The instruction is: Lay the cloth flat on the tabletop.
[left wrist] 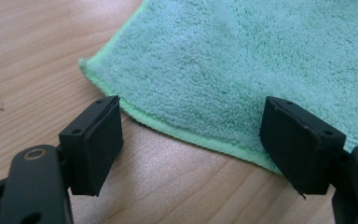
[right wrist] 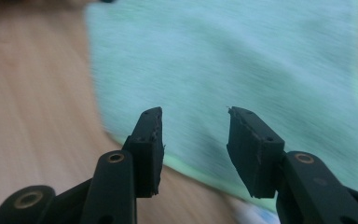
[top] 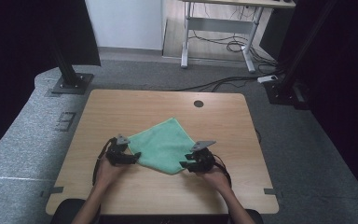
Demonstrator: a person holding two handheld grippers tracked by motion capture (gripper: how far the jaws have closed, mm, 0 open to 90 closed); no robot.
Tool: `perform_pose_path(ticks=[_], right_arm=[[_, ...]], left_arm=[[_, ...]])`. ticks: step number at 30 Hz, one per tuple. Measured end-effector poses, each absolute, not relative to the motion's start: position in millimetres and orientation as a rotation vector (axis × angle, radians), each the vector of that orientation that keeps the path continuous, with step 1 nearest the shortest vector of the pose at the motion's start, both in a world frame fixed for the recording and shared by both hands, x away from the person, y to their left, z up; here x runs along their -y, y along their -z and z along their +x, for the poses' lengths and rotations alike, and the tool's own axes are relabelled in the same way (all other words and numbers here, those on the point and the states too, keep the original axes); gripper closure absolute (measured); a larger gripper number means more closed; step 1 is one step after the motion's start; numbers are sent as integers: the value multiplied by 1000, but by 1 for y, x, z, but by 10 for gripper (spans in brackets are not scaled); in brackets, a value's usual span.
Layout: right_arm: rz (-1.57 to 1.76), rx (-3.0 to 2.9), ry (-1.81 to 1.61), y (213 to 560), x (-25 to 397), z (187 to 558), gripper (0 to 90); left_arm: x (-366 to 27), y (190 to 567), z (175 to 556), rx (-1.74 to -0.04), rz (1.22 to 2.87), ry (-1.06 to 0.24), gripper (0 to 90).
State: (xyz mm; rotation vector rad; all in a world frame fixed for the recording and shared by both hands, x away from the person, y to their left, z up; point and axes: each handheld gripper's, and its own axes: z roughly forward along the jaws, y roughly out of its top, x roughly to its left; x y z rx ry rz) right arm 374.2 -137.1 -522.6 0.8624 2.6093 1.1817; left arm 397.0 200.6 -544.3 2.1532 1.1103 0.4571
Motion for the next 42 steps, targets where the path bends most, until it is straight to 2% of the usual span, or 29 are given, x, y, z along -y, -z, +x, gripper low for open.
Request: perform_pose_path(ticks=[12, 15, 16, 18, 19, 23, 30, 36, 42], right_arm=[[654, -2741, -1147, 527, 71, 363, 572], [577, -2742, -1023, 535, 59, 363, 714], [577, -2742, -1023, 535, 59, 363, 714], [610, -2740, -1032, 531, 61, 366, 836], [614, -2735, -1037, 528, 62, 367, 845], [628, -2701, -1082, 513, 69, 371, 851], [726, -2604, -1084, 487, 80, 406, 853], [813, -2598, -1037, 499, 85, 432, 850], [952, -2611, -1019, 534, 96, 453, 806]], left_arm=[[-225, 536, 390, -1160, 2149, -476, 165], [-230, 536, 390, -1180, 2132, -468, 169], [-230, 536, 390, -1182, 2129, -467, 169], [-229, 536, 390, -1181, 2139, -477, 170], [-228, 537, 390, -1182, 2145, -482, 170], [-228, 538, 390, -1188, 2149, -486, 170], [-234, 541, 392, -1223, 2156, -479, 176], [-235, 543, 393, -1234, 2140, -461, 183], [-235, 545, 393, -1228, 2126, -468, 180]])
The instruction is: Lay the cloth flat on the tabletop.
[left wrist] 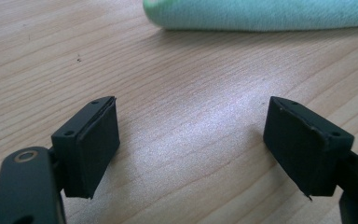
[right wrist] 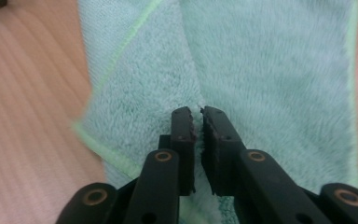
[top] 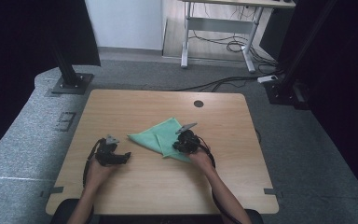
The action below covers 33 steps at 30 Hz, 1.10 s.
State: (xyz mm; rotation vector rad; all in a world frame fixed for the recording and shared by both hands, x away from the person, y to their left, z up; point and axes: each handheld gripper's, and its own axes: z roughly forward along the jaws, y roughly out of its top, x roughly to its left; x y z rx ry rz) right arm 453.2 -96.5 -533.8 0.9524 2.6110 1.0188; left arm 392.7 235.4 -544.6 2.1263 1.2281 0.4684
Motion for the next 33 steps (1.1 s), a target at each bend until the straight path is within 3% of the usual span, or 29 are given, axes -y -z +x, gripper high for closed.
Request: perform_pose_path(ticks=[9, 19, 25, 30, 33], right_arm=[[974, -2566, -1085, 520, 104, 452, 646], [833, -2659, -1139, 506, 78, 429, 628], [789, -2719, -1073, 523, 60, 425, 599], [804, -2699, -1027, 532, 60, 427, 794], [792, -2697, -1014, 525, 62, 425, 848]], left_arm=[[-236, 547, 393, -1214, 2114, -477, 164], [-235, 547, 393, -1212, 2116, -472, 148], [-235, 547, 393, -1214, 2114, -473, 147], [-235, 547, 393, -1216, 2112, -474, 146], [-235, 547, 393, -1216, 2113, -474, 146]])
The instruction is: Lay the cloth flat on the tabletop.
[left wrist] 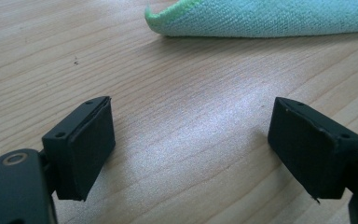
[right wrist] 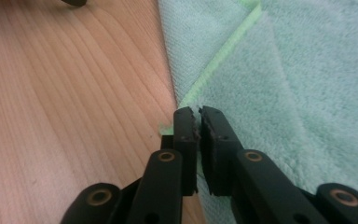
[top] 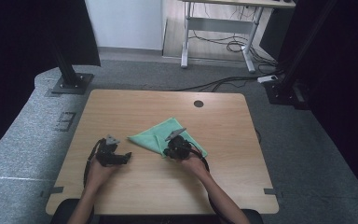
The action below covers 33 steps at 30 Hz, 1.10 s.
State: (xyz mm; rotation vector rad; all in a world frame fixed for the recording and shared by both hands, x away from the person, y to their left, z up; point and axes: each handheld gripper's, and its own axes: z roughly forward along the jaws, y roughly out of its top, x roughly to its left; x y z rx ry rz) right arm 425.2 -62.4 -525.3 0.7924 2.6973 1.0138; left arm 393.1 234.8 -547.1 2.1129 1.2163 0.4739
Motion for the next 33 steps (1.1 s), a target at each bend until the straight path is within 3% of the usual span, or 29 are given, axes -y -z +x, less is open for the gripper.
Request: perform_pose_path(ticks=[16, 25, 33], right_arm=[[674, -2684, -1123, 476, 73, 383, 853], [690, -2778, -1176, 497, 86, 347, 818], [823, -2710, -1179, 502, 115, 349, 603]], left_arm=[[-237, 547, 393, -1200, 2125, -466, 144], [-251, 543, 393, -1251, 2138, -459, 148], [-249, 535, 394, -1251, 2120, -517, 148]])
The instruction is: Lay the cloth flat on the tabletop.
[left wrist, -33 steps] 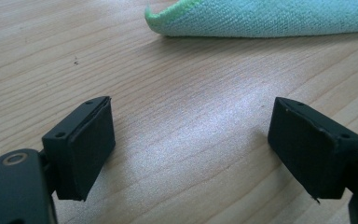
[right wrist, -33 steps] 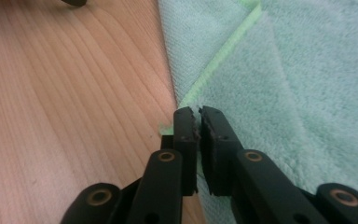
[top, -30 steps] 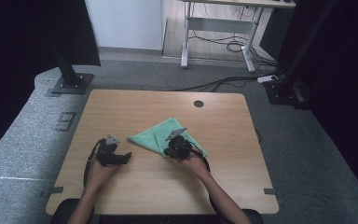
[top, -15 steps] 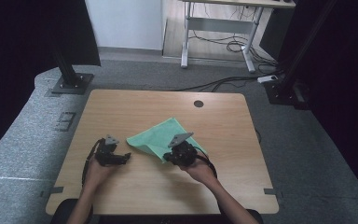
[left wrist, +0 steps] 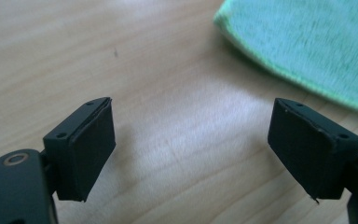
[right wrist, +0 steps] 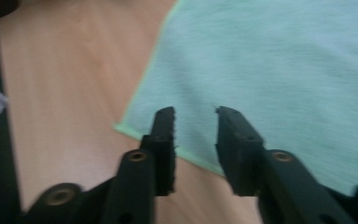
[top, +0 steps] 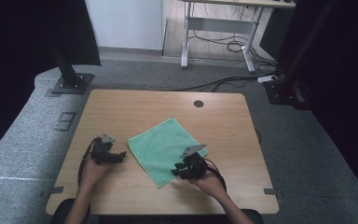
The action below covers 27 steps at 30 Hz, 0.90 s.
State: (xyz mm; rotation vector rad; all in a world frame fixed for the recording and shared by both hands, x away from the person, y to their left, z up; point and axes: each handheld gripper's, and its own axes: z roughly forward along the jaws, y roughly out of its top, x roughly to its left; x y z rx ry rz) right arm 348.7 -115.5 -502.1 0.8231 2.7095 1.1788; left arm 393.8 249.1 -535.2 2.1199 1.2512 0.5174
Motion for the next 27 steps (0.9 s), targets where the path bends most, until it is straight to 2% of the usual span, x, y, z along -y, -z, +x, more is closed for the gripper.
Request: perform_pose_path(ticks=[6, 12, 20, 27], right_arm=[[977, -2583, -1069, 514, 138, 363, 408], [1138, -2504, -981, 534, 145, 370, 286], [1158, -2413, -906, 543, 137, 372, 211], [1137, -2383, -872, 542, 139, 371, 206]], left_arm=[[-240, 520, 395, -1190, 2044, -520, 145], [-216, 525, 405, -1140, 2091, -560, 125], [-208, 541, 411, -1181, 2188, -624, 111], [-202, 541, 402, -1187, 2199, -608, 113]])
